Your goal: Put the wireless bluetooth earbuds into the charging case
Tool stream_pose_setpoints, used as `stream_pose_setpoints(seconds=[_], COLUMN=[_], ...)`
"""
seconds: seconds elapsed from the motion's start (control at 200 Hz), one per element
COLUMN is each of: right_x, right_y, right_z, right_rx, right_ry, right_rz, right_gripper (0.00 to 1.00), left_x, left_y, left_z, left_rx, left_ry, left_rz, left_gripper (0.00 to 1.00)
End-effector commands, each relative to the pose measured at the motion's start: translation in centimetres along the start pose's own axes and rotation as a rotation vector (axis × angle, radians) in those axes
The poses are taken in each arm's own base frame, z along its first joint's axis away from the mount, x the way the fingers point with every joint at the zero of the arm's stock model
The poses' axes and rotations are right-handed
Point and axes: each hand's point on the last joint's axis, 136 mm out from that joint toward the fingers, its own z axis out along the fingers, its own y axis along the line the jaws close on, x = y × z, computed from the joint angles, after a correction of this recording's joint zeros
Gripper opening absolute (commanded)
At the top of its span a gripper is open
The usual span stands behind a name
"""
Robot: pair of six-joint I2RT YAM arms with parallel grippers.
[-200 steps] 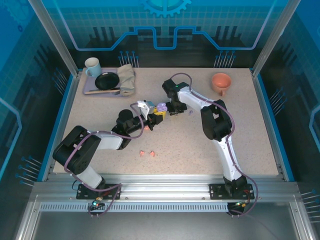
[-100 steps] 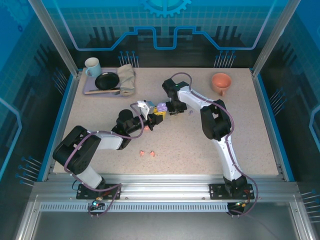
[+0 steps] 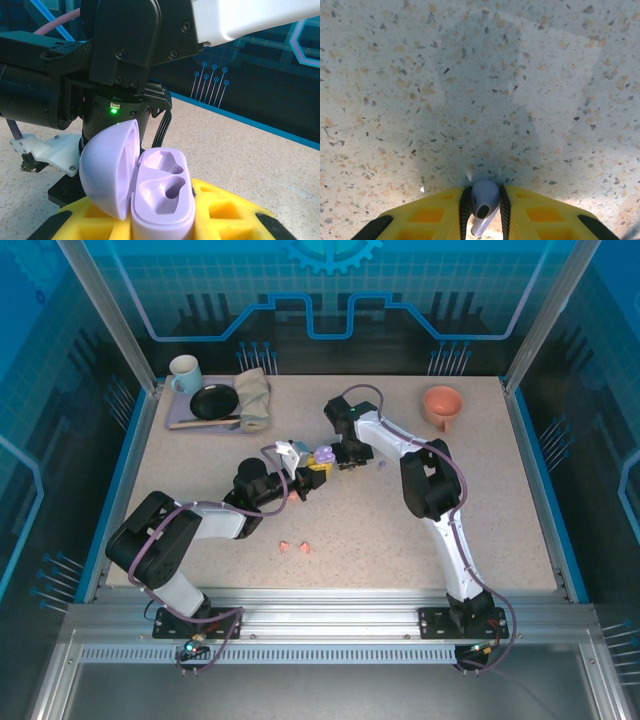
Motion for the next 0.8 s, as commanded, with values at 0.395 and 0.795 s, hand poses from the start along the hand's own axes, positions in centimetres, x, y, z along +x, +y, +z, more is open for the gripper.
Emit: stream_pose_setpoints(seconds=[0.395,0.795], right_x=[-0.2,2.9], right_y=[-1.8,-2.6], right_z=[0.5,-2.7], right_rx=[0.032,0.023], right_ry=[-0.063,-0.092], right_rz=[0.052,0.056], right_gripper=[0.14,0.14], left_x=[-1.5,-1.4], left_y=[-0.2,-0.3], left_z=[0.1,-0.1], left_rx=[0.024,0.02], left_ry=[-0.029,-0.018], left_rz=[0.009,0.004], left_gripper=[0.0,0.0])
